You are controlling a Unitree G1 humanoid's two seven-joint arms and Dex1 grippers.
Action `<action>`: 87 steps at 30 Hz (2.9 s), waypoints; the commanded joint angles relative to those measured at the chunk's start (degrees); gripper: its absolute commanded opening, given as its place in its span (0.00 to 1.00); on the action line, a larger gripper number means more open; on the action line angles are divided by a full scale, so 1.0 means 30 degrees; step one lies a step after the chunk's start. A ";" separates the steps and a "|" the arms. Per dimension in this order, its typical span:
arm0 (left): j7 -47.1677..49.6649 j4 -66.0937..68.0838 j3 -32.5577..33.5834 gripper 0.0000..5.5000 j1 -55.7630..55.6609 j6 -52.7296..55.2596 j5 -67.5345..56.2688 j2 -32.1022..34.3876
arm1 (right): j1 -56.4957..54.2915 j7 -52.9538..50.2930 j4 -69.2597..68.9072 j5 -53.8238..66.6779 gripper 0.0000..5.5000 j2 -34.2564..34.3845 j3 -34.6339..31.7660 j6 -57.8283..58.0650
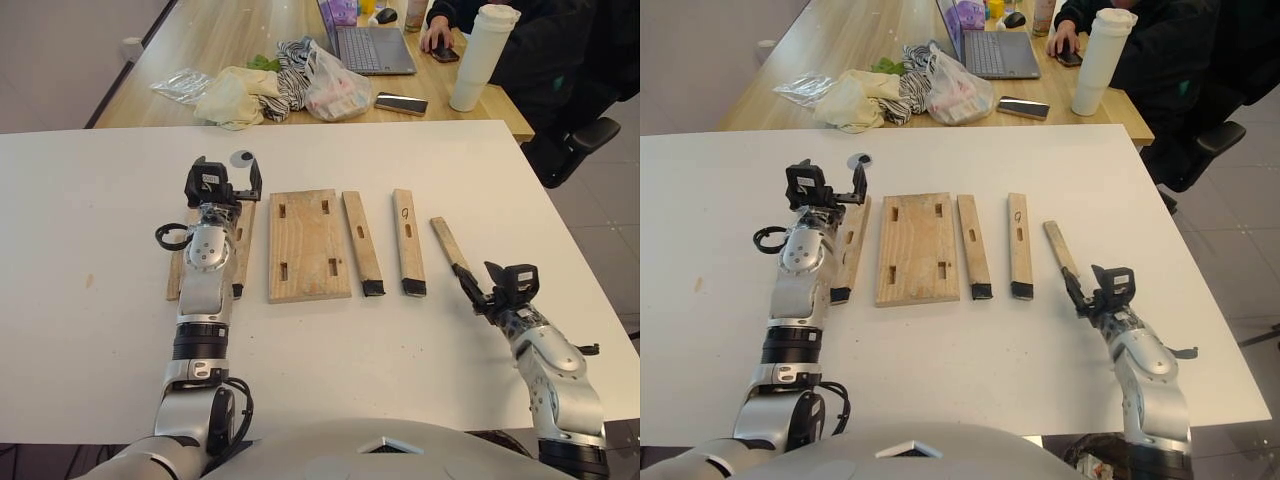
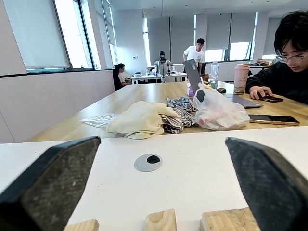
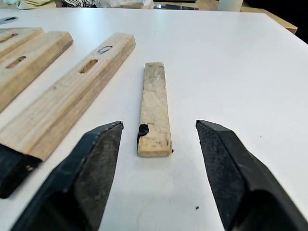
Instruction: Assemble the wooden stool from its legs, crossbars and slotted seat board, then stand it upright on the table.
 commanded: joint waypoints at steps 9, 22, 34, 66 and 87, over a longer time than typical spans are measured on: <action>-0.0385 0.0349 -0.0088 0.88 -0.0253 0.0469 -0.0046 -0.0097 | -0.1403 -0.1243 0.3426 -0.0779 0.38 0.0594 0.0959 -0.0661; -0.1760 0.0543 -0.0137 0.88 -0.1003 0.2632 -0.1708 -0.0827 | -0.2248 -0.1812 0.2956 0.0089 0.24 0.0836 0.0520 -0.1563; -0.5721 0.0002 0.2085 0.88 -0.4531 1.2729 -1.3193 -0.3545 | -0.8825 -0.1204 0.3986 -0.0434 0.24 0.3343 0.4141 -0.4339; -0.1599 -0.0238 0.4531 0.24 -0.5889 1.4280 -1.7513 -0.5170 | -0.9005 -0.0164 0.2325 -0.1009 0.24 0.3421 0.7265 -0.3333; -0.3428 -0.0053 0.2729 0.07 -0.4340 1.1783 -1.4358 -0.3844 | -0.9355 -0.0955 0.3573 -0.1108 0.50 0.3638 0.6550 -0.4029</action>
